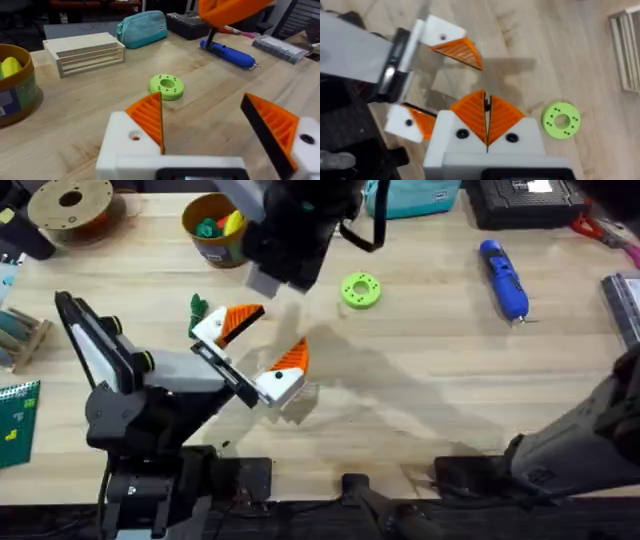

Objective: Pick up the gripper from the table and insert it into the empty holder that is missing its gripper. Then pick up a screw, insert it into the mounting hole, and use the screwdriver to tighten it. Finally, clean up the table by picking up the vegetable and placing it into the bucket.

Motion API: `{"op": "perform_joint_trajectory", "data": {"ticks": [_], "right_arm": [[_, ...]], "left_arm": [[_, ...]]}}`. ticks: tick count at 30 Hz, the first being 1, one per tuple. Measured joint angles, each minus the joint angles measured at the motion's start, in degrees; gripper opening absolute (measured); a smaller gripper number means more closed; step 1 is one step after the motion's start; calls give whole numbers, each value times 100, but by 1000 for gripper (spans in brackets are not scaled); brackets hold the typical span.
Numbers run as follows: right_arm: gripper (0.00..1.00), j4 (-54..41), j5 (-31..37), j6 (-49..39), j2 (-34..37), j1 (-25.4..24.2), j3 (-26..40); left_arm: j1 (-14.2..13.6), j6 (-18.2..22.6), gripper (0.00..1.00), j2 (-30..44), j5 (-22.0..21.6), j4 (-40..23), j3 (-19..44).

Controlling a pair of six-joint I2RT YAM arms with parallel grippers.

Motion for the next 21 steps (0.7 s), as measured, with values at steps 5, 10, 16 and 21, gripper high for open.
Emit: {"op": "perform_joint_trajectory", "data": {"ticks": [5,10,16,21], "right_arm": [[6,-387,4,158,283,204,616],[6,-699,4,227,774,379,1197],[6,-1079,4,247,1408,532,2040],[6,-919,4,245,1724,570,2445]], "left_arm": [[0,0,973,0,1,0,0],[0,0,973,0,1,0,0],[0,0,972,0,-1,0,0],[0,0,972,0,0,0,0]]}}
